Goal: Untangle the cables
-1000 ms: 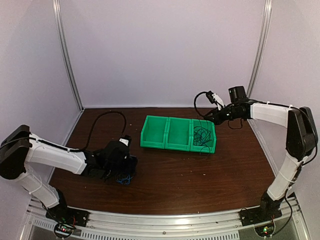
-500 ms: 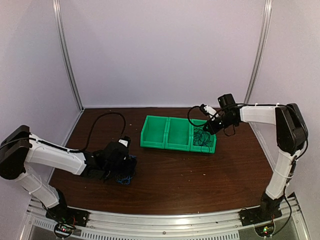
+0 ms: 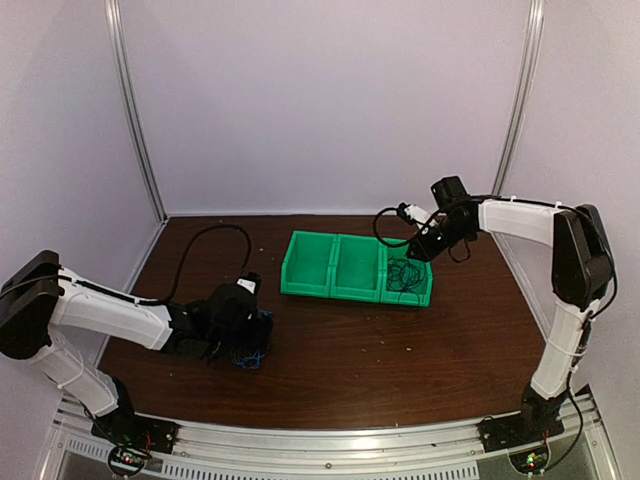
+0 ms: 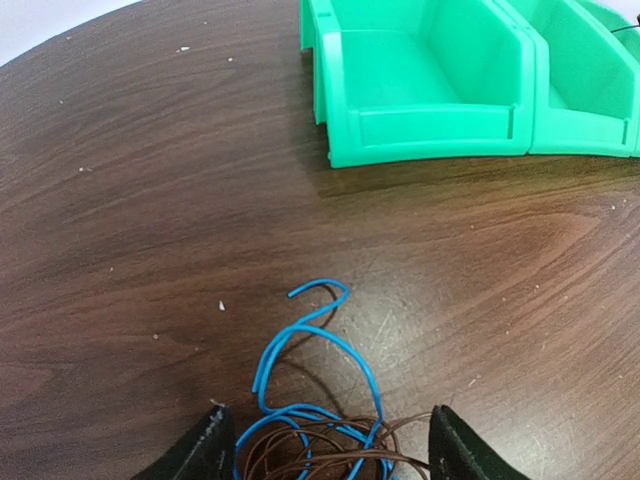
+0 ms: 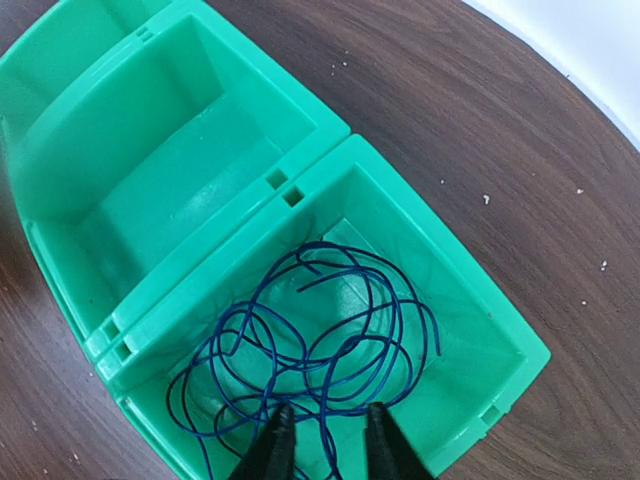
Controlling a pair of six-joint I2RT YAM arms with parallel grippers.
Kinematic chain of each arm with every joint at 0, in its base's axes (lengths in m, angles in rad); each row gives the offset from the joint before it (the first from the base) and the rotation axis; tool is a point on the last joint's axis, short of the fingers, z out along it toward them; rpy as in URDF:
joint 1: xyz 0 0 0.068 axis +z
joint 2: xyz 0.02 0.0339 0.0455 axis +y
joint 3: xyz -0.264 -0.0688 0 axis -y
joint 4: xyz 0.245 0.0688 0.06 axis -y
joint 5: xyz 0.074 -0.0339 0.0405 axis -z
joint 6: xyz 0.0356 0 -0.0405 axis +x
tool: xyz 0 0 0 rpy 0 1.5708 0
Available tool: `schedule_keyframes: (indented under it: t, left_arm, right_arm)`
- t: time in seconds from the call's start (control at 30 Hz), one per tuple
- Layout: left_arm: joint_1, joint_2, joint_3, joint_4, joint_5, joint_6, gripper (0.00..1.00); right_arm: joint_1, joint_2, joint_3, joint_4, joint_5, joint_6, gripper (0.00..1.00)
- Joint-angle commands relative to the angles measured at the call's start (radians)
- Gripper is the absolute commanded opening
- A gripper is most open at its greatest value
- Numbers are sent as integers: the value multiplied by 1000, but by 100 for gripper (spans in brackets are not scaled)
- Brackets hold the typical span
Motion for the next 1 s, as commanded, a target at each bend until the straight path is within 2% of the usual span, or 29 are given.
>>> schedule_keyframes:
  t: [0.0,0.13,0.33,0.47,0.63,0.77,0.97]
  left_arm:
    - [-5,-43,3,12,-28,5,67]
    - [-4,-61,-12,14,-32,-1,67]
    - [-5,-53,-7,14,-30,-2,67]
    - [-5,-55,-6,17,-28,-2,67]
    - [-5,-53,-6,12,-23,-2,67]
    - [-4,-56,-9,9,-24,-4,67]
    - [-4,-72,-7,-8,-38,3,67]
  right_arm:
    - [7,-82,29,-92,69,-25,33]
    - [7,-173,-5,-109,85,-54,39]
    - [53,-286,-180,-108,-36,-130,34]
    - [110,-299,-272,-125,-69,-185,39]
    - [140,-273,-284,-87,-45,-182,42]
    - [170,-232,-282,-56,-3,-200,47]
    - [173,-122,-199,-65,40,-206,44]
